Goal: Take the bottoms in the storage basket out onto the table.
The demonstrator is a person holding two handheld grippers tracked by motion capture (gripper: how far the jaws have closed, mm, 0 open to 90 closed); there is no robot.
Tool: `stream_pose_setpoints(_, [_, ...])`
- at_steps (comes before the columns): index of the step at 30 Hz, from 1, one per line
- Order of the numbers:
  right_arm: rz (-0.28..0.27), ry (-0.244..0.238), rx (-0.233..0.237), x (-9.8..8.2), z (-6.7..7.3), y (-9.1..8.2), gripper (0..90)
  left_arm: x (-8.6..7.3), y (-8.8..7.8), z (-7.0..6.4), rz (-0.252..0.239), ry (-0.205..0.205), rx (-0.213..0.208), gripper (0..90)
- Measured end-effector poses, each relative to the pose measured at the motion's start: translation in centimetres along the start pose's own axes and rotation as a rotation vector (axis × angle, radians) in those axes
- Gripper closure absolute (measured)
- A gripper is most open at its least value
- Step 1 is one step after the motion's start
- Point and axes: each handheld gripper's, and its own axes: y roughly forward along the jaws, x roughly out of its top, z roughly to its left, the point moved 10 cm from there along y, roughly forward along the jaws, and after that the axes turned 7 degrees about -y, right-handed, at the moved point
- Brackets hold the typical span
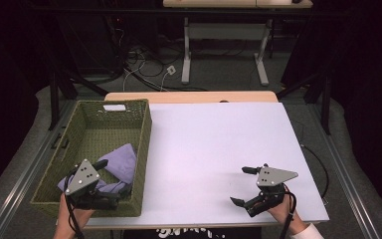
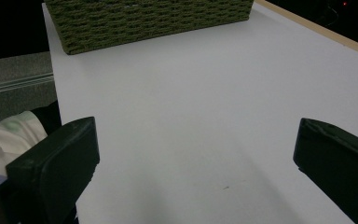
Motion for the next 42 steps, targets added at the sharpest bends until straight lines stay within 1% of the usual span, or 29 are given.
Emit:
stream_pose_setpoints(3, [-0.001, 0.007, 0.002, 0.0, 0.1, 0.1, 0.0, 0.1, 0.3, 0.1, 0.021, -0.003, -0.005, 0.0])
stream_pose_setpoints(5, [0.006, 0.007, 0.009, -0.1, 0.2, 0.2, 0.0, 0.0, 0.5, 0.1, 0.045, 0.011, -0.010, 0.0])
stream_pose_setpoints(8, [0.014, 0.000, 0.005, -0.2, 0.3, 0.3, 0.3, 0.3, 0.9, 0.2, 0.059, 0.023, -0.015, 0.0])
stream_pose_setpoints(10, [0.016, -0.001, 0.008, -0.2, 0.4, 0.3, 0.3, 0.5, 1.0, 0.5, 0.067, 0.036, -0.009, 0.0])
stream_pose_setpoints(14, [0.013, 0.000, 0.009, -0.2, 0.4, 0.3, 0.3, 0.8, 1.1, 0.9, 0.083, 0.043, -0.005, 0.0])
stream_pose_setpoints(19, [0.015, 0.003, 0.013, -0.2, 0.4, 0.4, 0.2, 0.9, 1.1, 1.5, 0.120, 0.058, 0.003, 0.0])
stream_pose_setpoints(21, [0.016, 0.000, 0.011, -0.2, 0.5, 0.4, 0.2, 0.8, 1.2, 1.8, 0.152, 0.068, 0.003, 0.0])
stream_pose_setpoints(22, [0.016, 0.001, 0.012, -0.2, 0.5, 0.4, 0.2, 0.8, 1.2, 1.8, 0.152, 0.068, 0.003, 0.0])
stream_pose_setpoints(23, [0.016, 0.001, 0.012, -0.2, 0.5, 0.4, 0.2, 0.7, 1.3, 1.8, 0.166, 0.074, 0.000, 0.0])
stream_pose_setpoints(28, [0.017, 0.003, 0.015, -0.2, 0.5, 0.4, 0.2, 0.1, 1.6, 2.3, 0.247, 0.096, -0.006, 0.0])
stream_pose_setpoints(33, [0.015, 0.003, 0.014, -0.2, 0.5, 0.4, 0.2, -0.4, 2.0, 2.8, 0.305, 0.098, -0.016, 0.0])
stream_pose_setpoints(34, [0.015, 0.005, 0.015, -0.2, 0.5, 0.4, 0.2, -0.6, 2.0, 2.9, 0.324, 0.102, -0.022, 0.0])
stream_pose_setpoints(37, [0.016, 0.003, 0.015, -0.2, 0.5, 0.5, 0.3, -0.9, 2.2, 3.1, 0.353, 0.110, -0.018, 0.0])
stream_pose_setpoints(39, [0.017, 0.004, 0.019, -0.2, 0.6, 0.5, 0.3, -1.3, 2.4, 3.4, 0.394, 0.121, -0.011, 0.0])
stream_pose_setpoints(40, [0.019, 0.003, 0.020, -0.3, 0.6, 0.5, 0.2, -1.4, 2.4, 3.5, 0.409, 0.124, -0.004, 0.0])
stream_pose_setpoints(42, [0.020, 0.003, 0.021, -0.3, 0.5, 0.6, 0.2, -1.7, 2.6, 3.7, 0.435, 0.127, -0.002, 0.0])
